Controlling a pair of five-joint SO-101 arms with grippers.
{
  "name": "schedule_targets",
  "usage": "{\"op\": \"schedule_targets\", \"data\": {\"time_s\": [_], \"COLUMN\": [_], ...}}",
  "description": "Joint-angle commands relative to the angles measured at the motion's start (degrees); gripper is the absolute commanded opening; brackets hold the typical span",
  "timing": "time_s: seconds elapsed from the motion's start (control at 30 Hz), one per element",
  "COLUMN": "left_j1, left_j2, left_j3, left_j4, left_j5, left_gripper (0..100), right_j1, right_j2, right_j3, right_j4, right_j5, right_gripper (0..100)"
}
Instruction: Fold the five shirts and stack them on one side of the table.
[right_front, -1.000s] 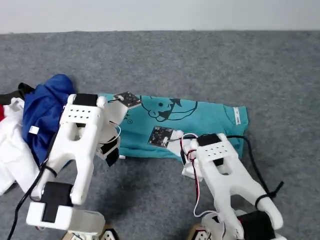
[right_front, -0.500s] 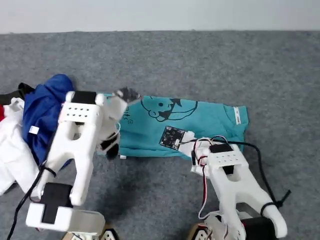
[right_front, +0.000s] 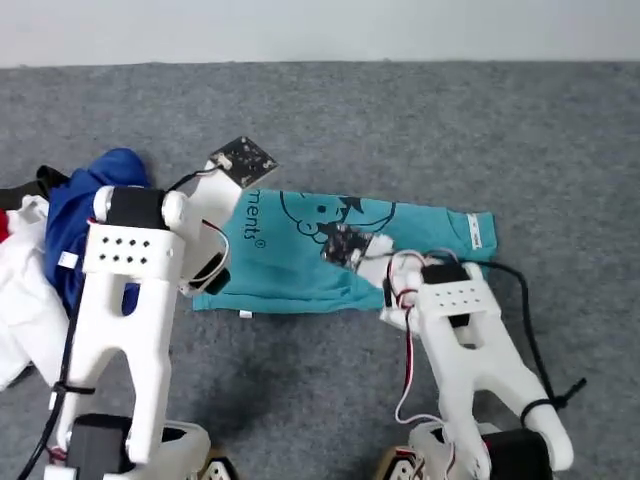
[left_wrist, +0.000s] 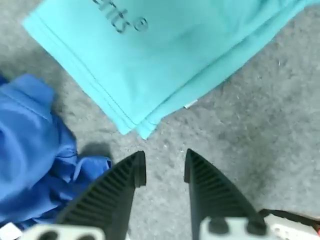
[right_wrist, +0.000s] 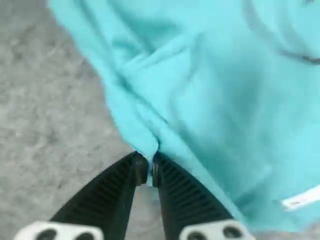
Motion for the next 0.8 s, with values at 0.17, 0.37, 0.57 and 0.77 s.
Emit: {"op": "schedule_targets", "data": {"time_s": [0.17,0.37,0.57,0.77], "left_j1": [0.53,0.53,0.53,0.44], "left_j2": [-2.2,-2.2,-2.2,-2.2], "left_j3": [0.22,0.22,0.22,0.31], "left_j4": [-1.23,-1.23,-1.23,-1.23], "left_j5": [-0.26,-0.26,-0.26,-0.26], "left_gripper": [13,13,13,13], "right_j1": [-0.13,-2.24,-7.6,-8.92], "right_j2": [-0.22,2.59,11.65,18.33], "right_j3": [-7.38,-4.66,-4.66,-4.66], "right_j4": [-0.31,-11.56,-18.33,-20.26], "right_j5": [-0.79,-1.14,-1.14,-0.79], "right_gripper": [1.0,1.3,1.4,2.6]}}
